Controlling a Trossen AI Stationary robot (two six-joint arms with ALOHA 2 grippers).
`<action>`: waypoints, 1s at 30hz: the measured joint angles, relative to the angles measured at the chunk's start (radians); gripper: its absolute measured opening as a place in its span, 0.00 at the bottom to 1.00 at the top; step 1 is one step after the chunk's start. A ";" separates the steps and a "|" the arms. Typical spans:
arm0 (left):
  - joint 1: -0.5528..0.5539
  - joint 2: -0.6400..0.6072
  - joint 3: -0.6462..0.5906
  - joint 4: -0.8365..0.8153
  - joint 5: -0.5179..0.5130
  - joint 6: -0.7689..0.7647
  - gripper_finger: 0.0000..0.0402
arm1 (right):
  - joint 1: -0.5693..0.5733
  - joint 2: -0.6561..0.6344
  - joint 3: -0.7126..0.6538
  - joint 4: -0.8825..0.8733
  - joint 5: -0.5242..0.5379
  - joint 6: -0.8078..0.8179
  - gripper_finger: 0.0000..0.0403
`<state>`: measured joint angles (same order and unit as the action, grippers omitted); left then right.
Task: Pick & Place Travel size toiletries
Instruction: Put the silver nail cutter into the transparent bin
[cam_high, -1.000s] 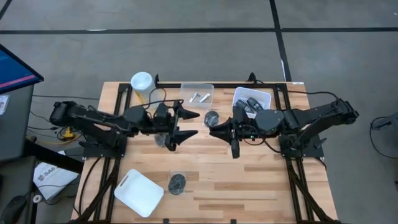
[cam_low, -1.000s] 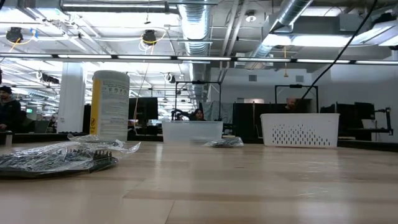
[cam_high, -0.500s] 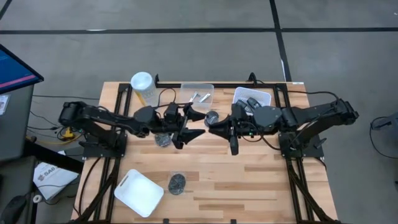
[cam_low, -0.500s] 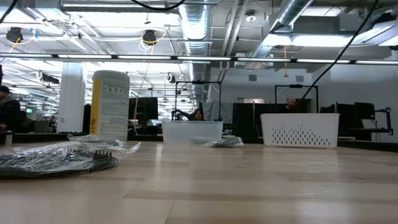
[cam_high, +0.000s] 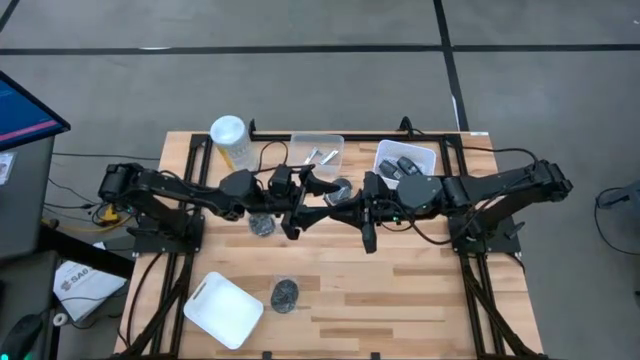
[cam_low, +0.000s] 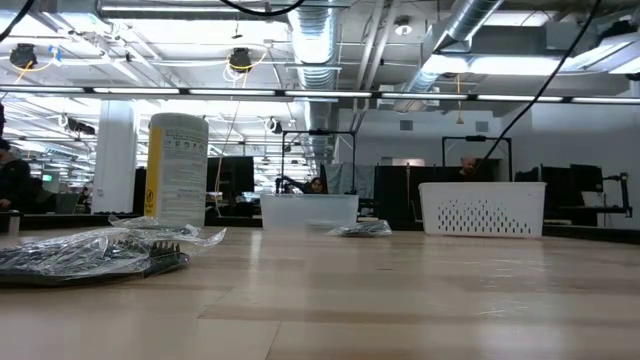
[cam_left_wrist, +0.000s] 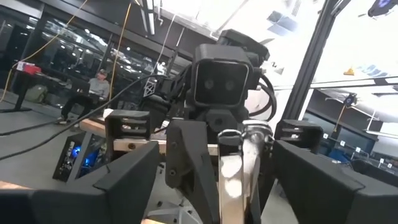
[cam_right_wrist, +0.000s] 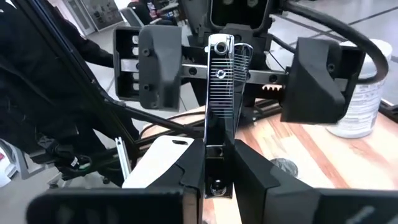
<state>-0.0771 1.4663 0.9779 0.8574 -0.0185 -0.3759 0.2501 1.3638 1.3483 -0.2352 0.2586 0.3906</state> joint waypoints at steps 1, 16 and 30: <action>0.000 -0.001 0.000 0.002 0.000 0.000 0.74 | 0.000 -0.001 0.000 0.001 0.000 0.001 0.12; 0.005 -0.002 0.000 -0.013 0.001 -0.006 0.24 | -0.010 0.000 0.000 0.020 0.005 0.002 0.12; 0.013 -0.004 0.000 -0.024 0.007 -0.006 0.15 | -0.044 0.000 -0.001 0.030 -0.004 -0.008 0.12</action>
<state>-0.0639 1.4620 0.9779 0.8336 -0.0114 -0.3824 0.2058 1.3640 1.3472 -0.2049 0.2542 0.3824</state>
